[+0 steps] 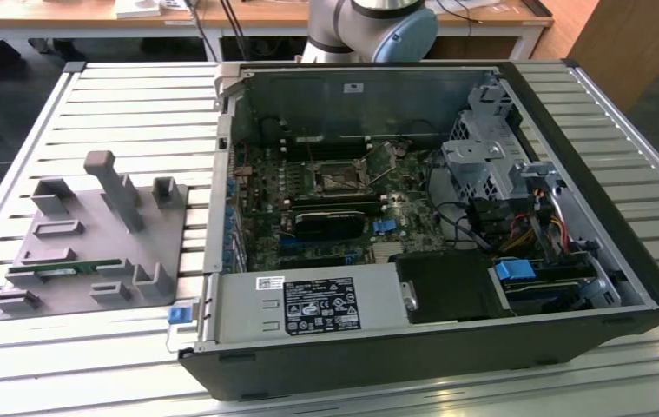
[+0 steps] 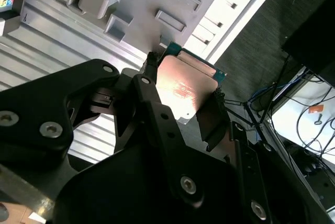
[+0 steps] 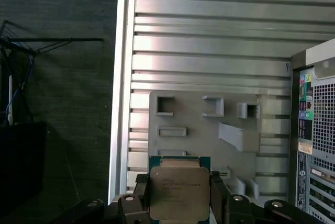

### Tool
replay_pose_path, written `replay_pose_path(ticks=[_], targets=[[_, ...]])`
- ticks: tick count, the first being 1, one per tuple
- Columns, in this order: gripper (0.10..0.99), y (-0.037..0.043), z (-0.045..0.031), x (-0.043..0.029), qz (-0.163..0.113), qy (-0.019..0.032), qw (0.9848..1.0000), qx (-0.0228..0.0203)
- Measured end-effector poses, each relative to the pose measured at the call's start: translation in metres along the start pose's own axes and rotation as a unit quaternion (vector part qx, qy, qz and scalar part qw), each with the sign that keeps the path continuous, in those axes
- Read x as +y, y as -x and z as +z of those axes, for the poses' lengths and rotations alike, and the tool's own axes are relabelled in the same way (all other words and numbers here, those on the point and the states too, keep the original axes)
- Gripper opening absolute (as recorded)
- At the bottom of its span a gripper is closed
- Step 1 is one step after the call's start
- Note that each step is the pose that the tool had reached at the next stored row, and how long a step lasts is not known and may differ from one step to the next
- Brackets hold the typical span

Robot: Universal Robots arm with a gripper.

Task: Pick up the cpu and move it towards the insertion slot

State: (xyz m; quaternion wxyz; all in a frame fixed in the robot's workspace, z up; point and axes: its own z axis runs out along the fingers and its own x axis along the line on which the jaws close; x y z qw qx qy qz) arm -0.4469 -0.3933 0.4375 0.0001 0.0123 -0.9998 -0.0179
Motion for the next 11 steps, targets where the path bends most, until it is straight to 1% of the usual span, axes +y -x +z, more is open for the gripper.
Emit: replay_pose_path(ticks=[7, 9, 11], targets=[[0.545, 0.0000, -0.0080, 0.0010, 0.000, 0.0000, 1.0000, 0.0000], [0.545, 0.0004, -0.0087, 0.0012, 0.000, 0.0000, 1.0000, 0.0000], [0.545, 0.0032, -0.0087, 0.0012, 0.000, 0.0000, 1.0000, 0.0000]])
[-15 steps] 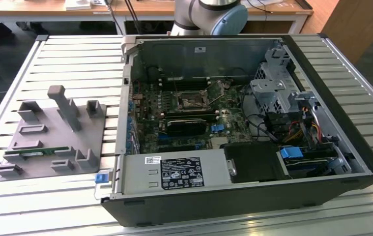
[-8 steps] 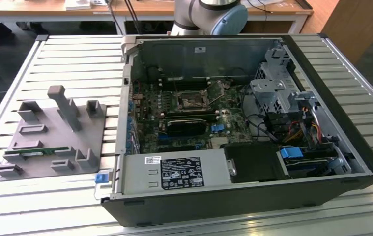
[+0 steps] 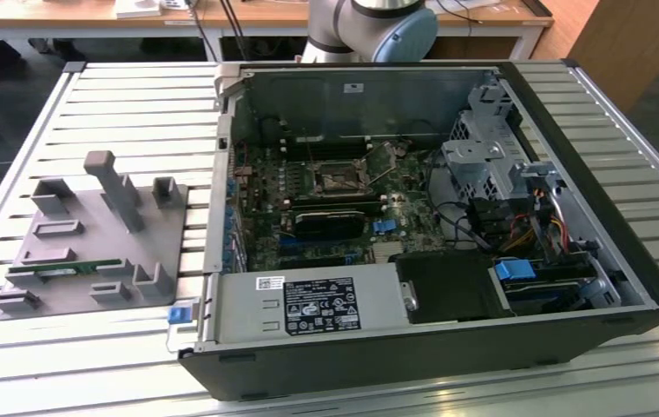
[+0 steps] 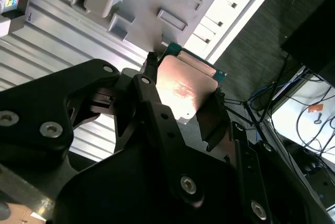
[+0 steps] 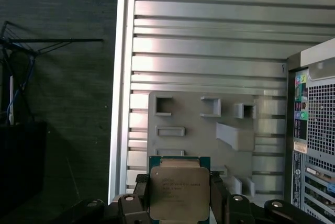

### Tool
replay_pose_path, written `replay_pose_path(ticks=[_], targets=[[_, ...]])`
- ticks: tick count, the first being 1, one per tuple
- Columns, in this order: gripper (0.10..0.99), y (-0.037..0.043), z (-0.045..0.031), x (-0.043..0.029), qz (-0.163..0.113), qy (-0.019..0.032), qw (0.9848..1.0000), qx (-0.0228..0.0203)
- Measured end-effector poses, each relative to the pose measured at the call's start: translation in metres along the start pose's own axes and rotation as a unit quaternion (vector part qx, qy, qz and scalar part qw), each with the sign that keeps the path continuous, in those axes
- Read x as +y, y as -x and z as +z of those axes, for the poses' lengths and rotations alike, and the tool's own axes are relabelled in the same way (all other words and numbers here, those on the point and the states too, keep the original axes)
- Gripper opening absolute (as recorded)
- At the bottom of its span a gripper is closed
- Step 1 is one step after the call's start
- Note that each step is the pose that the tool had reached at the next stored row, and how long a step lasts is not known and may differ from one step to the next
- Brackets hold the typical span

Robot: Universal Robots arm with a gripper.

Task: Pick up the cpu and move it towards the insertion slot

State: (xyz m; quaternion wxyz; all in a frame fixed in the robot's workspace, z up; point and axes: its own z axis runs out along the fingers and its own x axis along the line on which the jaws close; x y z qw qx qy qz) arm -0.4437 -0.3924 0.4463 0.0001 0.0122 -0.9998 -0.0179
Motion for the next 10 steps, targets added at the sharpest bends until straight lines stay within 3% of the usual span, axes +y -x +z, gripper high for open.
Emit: replay_pose_path(ticks=[10], targets=[[0.545, 0.0086, 0.0001, -0.0003, 0.000, 0.0000, 1.0000, 0.0003]])
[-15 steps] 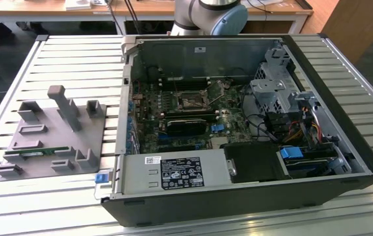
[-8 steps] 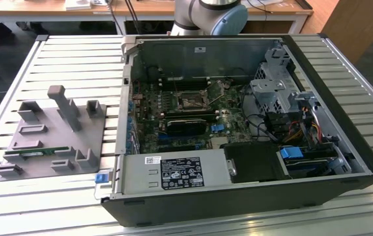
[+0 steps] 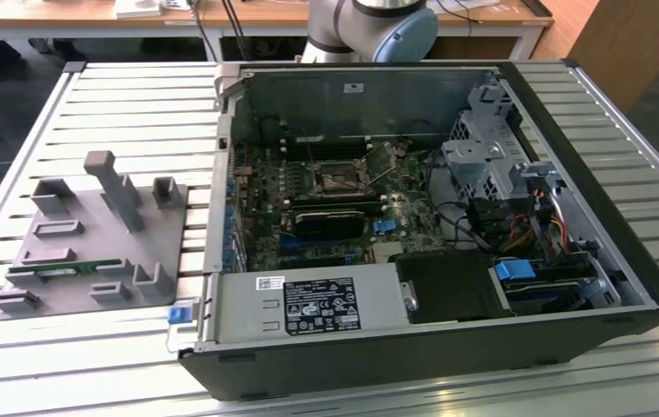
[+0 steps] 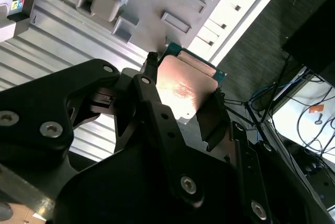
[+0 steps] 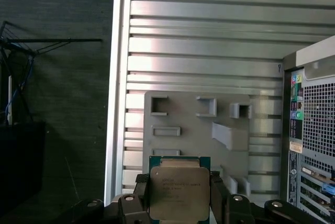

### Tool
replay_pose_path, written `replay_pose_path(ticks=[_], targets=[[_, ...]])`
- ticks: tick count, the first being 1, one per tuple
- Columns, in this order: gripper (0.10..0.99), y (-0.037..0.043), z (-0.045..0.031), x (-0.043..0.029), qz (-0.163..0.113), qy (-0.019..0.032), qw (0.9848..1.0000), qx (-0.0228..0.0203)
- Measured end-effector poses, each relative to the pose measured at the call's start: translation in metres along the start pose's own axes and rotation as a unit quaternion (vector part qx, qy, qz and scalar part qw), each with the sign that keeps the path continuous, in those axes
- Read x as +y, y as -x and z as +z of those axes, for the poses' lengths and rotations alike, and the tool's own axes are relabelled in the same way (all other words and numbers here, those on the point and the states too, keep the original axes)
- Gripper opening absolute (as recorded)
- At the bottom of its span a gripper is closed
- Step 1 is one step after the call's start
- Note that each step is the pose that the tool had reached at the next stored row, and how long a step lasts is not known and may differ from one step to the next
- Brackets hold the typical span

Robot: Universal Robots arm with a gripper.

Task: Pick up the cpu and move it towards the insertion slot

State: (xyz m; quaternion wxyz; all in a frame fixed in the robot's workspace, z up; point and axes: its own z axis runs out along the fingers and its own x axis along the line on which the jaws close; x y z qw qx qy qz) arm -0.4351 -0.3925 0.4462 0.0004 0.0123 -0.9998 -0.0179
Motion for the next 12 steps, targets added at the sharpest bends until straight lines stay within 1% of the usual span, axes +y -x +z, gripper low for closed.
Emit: replay_pose_path(ticks=[8, 12], targets=[[0.545, 0.0024, -0.0002, 0.0000, 0.000, -0.0001, 1.0000, 0.0003], [0.545, 0.0049, -0.0003, -0.0001, 0.000, 0.0000, 1.0000, 0.0008]])
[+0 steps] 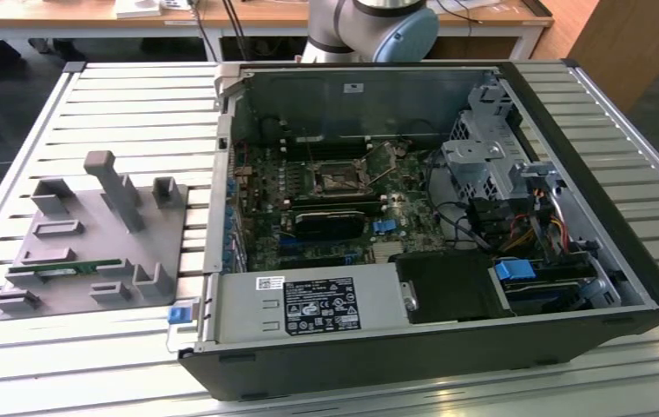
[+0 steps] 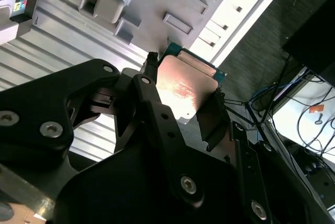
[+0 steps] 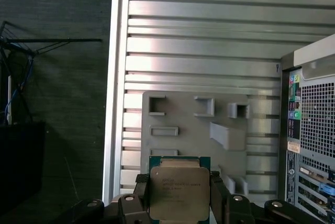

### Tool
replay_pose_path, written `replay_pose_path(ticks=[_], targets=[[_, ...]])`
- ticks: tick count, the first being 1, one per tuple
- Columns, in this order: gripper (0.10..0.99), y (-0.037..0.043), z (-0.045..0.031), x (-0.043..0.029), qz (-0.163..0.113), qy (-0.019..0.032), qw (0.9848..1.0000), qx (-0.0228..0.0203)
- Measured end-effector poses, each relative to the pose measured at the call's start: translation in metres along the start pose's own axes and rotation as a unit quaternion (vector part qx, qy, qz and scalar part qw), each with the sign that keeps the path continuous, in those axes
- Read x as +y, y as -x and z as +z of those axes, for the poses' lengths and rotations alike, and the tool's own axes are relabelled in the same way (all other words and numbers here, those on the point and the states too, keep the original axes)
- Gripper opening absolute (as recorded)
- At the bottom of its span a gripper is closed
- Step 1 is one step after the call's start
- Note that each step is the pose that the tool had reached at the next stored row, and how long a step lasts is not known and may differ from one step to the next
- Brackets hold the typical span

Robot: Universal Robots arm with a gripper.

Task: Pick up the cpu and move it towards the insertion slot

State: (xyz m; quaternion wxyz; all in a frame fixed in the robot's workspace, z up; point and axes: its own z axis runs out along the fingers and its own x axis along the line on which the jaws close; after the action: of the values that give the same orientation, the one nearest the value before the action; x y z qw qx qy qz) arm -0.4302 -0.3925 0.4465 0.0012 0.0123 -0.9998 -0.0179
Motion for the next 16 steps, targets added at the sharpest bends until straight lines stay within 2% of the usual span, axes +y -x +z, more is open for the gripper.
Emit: replay_pose_path(ticks=[16], targets=[[0.545, 0.0141, -0.0003, -0.0003, 0.000, 0.0001, 1.0000, 0.0035]])
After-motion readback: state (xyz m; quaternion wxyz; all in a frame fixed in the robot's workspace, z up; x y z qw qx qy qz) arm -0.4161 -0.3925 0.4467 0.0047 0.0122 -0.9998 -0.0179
